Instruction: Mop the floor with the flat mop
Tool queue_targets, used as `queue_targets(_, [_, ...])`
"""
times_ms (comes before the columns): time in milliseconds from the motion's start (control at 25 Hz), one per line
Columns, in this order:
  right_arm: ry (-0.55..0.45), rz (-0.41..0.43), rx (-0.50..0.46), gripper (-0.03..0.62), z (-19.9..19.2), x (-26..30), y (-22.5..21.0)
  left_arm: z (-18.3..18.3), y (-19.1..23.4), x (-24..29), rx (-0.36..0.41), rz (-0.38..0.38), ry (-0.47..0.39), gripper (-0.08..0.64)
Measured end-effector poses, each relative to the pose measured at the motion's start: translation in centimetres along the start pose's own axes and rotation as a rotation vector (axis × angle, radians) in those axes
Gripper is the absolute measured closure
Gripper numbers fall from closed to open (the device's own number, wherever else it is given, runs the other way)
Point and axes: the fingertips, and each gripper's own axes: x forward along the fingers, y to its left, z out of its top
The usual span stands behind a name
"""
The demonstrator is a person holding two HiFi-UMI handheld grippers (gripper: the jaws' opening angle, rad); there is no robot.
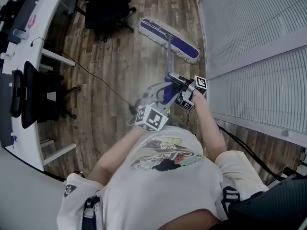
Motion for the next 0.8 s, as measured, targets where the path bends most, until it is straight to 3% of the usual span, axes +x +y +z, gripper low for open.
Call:
queue_targets(440, [-0.082,0.054,0.011,0.431,-11.9,-0.7,-5.2,-1.7,-6.5,-11.5,0.018,-0.095,-0.013,0.420])
queue_targets(800, [-0.109,0.076,0.003,0.433,-17.4,-1.3,-8.6,-3.3,-9.9,-17.5,0.031,-0.115,-0.018,0.420])
